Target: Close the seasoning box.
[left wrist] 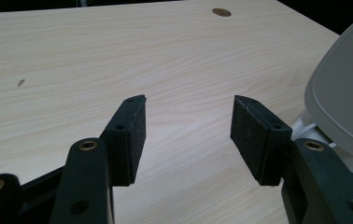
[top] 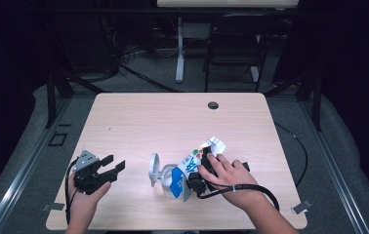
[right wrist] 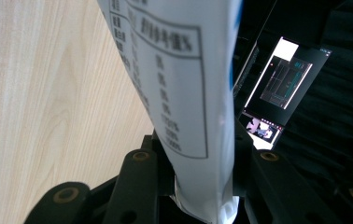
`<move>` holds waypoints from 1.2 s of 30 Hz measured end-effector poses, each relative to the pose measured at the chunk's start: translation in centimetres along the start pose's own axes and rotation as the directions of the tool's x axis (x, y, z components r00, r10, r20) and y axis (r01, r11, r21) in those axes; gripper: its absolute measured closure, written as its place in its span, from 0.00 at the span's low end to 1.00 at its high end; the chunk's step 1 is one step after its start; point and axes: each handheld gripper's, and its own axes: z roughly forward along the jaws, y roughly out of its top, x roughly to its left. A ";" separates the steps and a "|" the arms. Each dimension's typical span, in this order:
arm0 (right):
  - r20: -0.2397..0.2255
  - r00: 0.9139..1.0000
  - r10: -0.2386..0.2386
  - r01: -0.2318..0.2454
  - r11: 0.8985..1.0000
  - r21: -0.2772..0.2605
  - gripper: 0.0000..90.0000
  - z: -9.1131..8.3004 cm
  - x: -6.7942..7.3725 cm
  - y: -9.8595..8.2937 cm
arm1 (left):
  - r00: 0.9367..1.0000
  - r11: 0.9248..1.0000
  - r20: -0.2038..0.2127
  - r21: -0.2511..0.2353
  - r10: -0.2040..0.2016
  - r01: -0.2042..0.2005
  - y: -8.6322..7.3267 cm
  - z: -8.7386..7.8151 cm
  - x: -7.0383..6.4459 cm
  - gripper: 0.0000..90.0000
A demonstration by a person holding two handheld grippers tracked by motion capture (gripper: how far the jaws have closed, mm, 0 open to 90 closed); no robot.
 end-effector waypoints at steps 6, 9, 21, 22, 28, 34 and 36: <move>-0.002 1.000 0.012 -0.012 1.000 -0.002 0.81 0.0 0.0 0.0 | 1.000 1.000 0.005 0.003 0.011 -0.011 0.0 0.2 -0.2 0.51; 0.003 1.000 0.012 -0.012 1.000 -0.002 0.83 0.0 -0.1 0.0 | 1.000 1.000 0.006 0.002 0.011 -0.011 0.1 0.2 -0.3 0.51; 0.005 1.000 0.009 -0.009 1.000 -0.002 0.86 0.0 -0.3 0.1 | 1.000 1.000 0.004 0.004 0.013 -0.013 0.0 0.2 -0.3 0.51; 0.007 1.000 0.007 -0.007 1.000 0.003 0.86 0.0 -0.3 0.2 | 1.000 1.000 0.004 0.005 0.013 -0.013 0.0 0.2 -0.3 0.51; -0.018 0.998 0.060 -0.060 0.998 -0.001 0.88 0.1 -0.2 0.0 | 1.000 1.000 0.006 0.008 0.017 -0.017 -0.1 0.2 -0.4 0.51; -0.042 0.994 0.097 -0.097 0.995 0.006 0.89 0.1 -0.1 -0.3 | 1.000 1.000 0.006 0.010 0.018 -0.018 -0.1 0.3 -0.5 0.51; -0.056 0.989 0.134 -0.135 0.991 -0.009 0.89 0.2 -0.1 -0.5 | 1.000 1.000 0.005 0.013 0.023 -0.023 -0.1 0.3 -0.5 0.51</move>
